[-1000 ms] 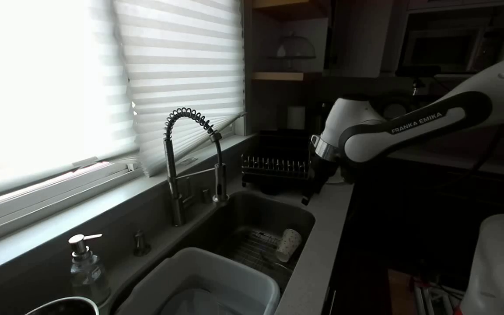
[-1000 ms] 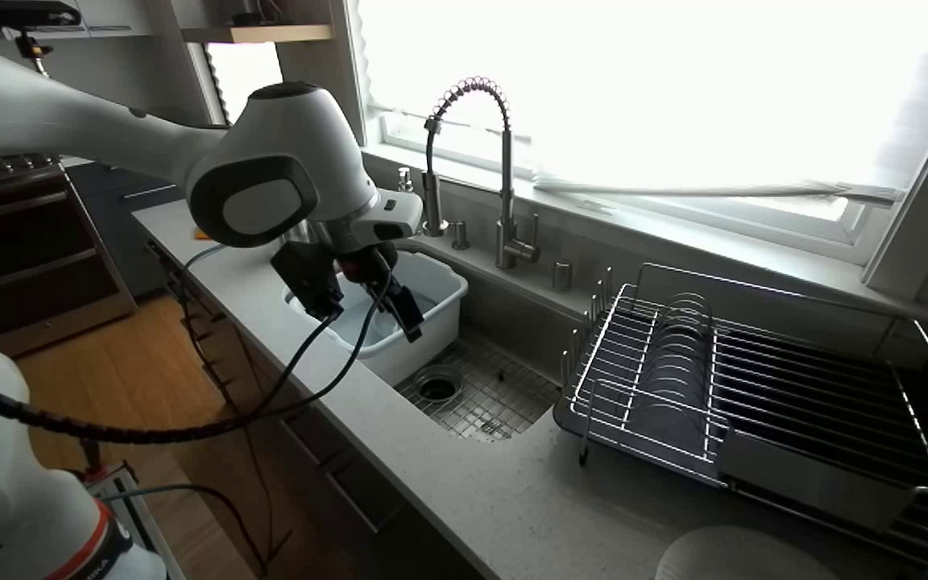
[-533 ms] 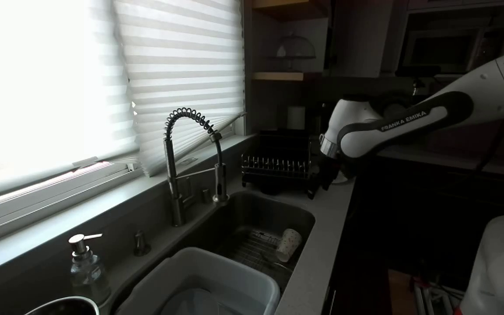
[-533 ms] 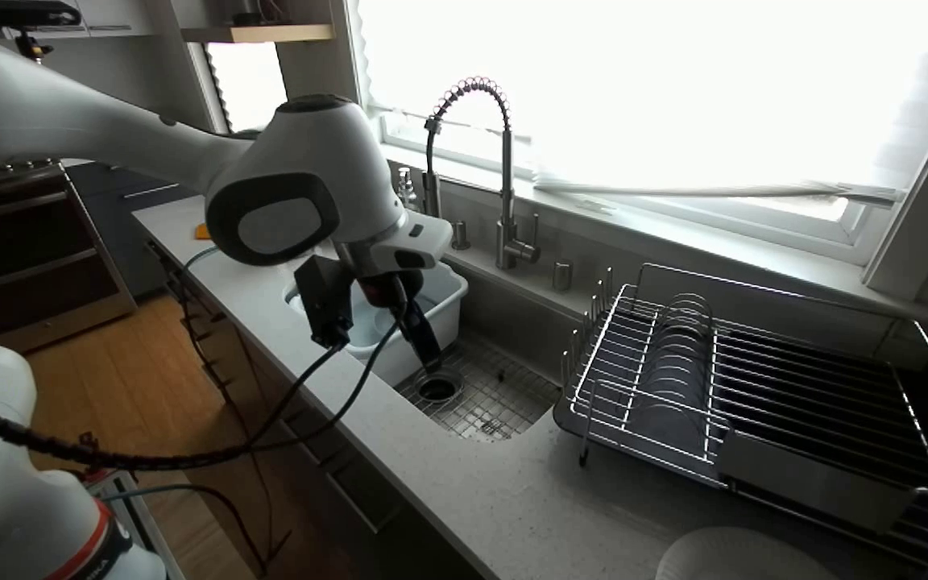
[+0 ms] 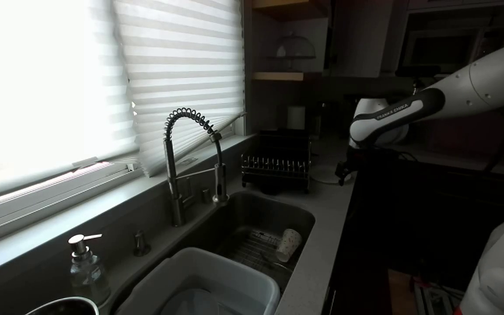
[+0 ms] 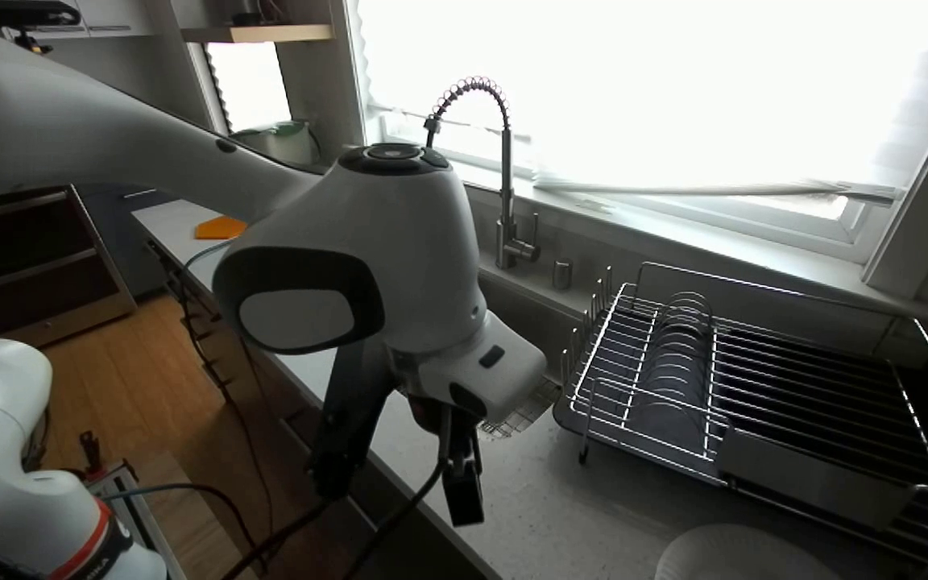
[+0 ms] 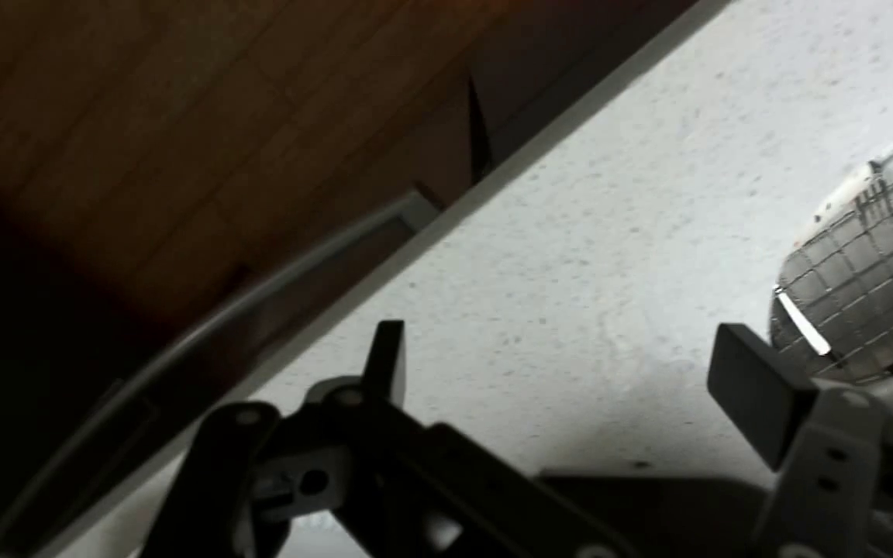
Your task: Put the white plate on the dishrack
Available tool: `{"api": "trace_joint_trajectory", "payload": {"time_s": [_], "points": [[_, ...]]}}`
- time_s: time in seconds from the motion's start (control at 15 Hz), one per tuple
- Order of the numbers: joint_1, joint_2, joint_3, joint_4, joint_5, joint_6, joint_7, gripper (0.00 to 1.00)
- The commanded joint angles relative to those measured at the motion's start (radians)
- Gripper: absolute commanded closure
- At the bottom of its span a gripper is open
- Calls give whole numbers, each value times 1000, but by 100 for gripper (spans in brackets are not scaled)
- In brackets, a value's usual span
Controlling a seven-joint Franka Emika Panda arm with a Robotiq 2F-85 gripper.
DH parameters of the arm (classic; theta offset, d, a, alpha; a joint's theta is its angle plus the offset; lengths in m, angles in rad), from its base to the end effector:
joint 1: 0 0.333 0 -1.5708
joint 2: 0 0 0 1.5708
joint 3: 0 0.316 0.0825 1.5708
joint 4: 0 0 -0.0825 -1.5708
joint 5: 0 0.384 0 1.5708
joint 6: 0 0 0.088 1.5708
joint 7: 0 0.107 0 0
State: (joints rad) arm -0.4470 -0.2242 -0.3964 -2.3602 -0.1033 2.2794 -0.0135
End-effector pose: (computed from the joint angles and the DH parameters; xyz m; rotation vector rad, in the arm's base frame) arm 0.3167 -0.3644 0.4215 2.8635 -1.1507 0.1836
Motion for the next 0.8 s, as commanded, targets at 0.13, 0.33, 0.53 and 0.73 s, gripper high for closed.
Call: {"api": "trace_joint_trajectory", "payload": {"time_s": [0.13,0.33,0.53,0.73], "points": [[-56,128,-113,157,17,-63,-76,0],[-71,178,-157,198,74,-18,-121,0],[-70,150,-153,182,46,-28,-102,0],[-69,164,-153,191,54,-28,-103,0]]}}
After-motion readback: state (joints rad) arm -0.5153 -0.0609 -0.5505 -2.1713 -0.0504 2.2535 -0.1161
